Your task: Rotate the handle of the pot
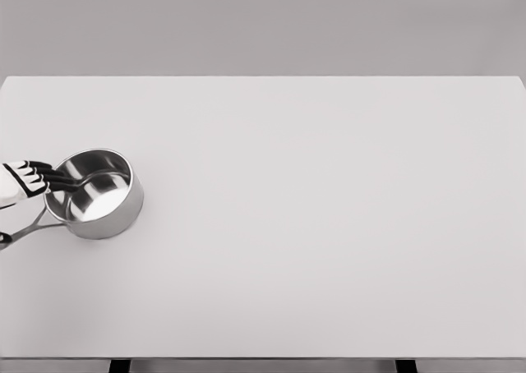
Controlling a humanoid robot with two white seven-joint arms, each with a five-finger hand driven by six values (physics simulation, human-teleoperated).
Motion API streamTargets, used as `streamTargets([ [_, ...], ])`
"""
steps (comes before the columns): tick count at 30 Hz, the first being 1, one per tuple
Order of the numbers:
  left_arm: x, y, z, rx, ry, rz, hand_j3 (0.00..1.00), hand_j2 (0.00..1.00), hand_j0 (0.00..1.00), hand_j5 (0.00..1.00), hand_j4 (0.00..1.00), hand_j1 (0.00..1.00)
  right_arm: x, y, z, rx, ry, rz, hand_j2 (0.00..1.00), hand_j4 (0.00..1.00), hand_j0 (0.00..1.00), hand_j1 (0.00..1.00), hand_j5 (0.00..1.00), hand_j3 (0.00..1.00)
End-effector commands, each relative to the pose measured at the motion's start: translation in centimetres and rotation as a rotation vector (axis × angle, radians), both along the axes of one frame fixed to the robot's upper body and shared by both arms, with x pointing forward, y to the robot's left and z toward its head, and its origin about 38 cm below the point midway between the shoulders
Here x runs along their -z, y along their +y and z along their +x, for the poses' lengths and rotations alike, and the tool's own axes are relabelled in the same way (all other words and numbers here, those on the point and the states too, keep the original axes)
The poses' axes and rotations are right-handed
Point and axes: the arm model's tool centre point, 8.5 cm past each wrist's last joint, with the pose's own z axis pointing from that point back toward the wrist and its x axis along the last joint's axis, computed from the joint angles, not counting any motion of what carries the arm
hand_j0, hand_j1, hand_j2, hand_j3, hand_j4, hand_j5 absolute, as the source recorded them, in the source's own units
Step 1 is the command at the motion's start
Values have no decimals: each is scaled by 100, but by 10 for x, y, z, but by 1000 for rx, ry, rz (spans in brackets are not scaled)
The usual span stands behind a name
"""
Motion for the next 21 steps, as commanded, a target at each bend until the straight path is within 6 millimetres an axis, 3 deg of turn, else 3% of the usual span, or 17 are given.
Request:
streamTargets([
  [1,-1,3,2,-10,-8,-2,100,100,100,100,100,100,0,0,0,0,0,0,100,100,100,100,100,100],
  [6,-1,2,2,-7,-12,-5,100,100,100,100,100,100,0,0,0,0,0,0,100,100,100,100,100,100],
  [9,-3,-9,-1,18,-10,-27,100,100,100,100,100,100,0,0,0,0,0,0,100,100,100,100,100,100],
  [17,-6,-1,3,-10,-25,-35,100,100,100,100,100,100,0,0,0,0,0,0,100,100,100,100,100,100],
  [21,-12,-8,4,-36,-13,-124,100,100,100,100,100,100,0,0,0,0,0,0,100,100,100,100,100,100],
])
